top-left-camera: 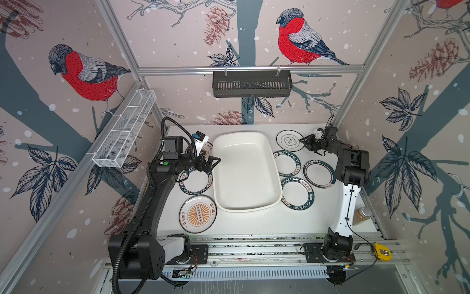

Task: Place the plates into the plastic bin on the countertop
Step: 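Grip the rim of the small cloud-emblem plate with the right gripper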

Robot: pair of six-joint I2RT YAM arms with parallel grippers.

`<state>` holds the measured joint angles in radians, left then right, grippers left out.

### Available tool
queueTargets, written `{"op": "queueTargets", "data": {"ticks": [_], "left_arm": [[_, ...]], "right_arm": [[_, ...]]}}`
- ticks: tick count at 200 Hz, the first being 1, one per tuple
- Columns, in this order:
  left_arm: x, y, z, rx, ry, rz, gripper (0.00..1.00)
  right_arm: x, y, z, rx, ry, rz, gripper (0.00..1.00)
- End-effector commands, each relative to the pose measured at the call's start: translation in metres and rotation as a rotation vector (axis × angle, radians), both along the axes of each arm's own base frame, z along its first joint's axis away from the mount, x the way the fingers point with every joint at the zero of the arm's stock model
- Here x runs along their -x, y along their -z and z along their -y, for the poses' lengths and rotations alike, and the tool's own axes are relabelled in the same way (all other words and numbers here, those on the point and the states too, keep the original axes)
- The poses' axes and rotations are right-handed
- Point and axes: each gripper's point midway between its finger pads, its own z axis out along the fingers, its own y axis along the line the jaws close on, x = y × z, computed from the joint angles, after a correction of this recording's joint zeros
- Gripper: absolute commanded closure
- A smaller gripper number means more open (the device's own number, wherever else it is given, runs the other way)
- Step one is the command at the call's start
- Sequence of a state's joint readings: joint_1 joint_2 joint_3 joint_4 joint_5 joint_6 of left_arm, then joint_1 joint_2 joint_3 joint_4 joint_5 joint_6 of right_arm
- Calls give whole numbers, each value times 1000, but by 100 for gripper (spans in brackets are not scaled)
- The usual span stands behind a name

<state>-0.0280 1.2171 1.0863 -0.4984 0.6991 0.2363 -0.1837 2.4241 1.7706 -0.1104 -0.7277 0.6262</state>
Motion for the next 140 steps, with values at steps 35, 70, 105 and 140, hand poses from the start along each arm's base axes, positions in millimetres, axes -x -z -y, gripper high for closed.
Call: {"op": "queueTargets", "data": {"ticks": [35, 70, 105, 140], "left_arm": [[0, -4, 3, 8, 20, 30, 1], [0, -5, 3, 7, 19, 35, 1], [1, -4, 4, 12, 24, 35, 1], [1, -6, 4, 13, 22, 41, 1]], "right_arm": [[18, 36, 9, 28, 50, -155, 74], [15, 30, 11, 19, 56, -140, 78], [13, 26, 12, -14, 56, -123, 83], [13, 23, 12, -18, 53, -114, 87]]}}
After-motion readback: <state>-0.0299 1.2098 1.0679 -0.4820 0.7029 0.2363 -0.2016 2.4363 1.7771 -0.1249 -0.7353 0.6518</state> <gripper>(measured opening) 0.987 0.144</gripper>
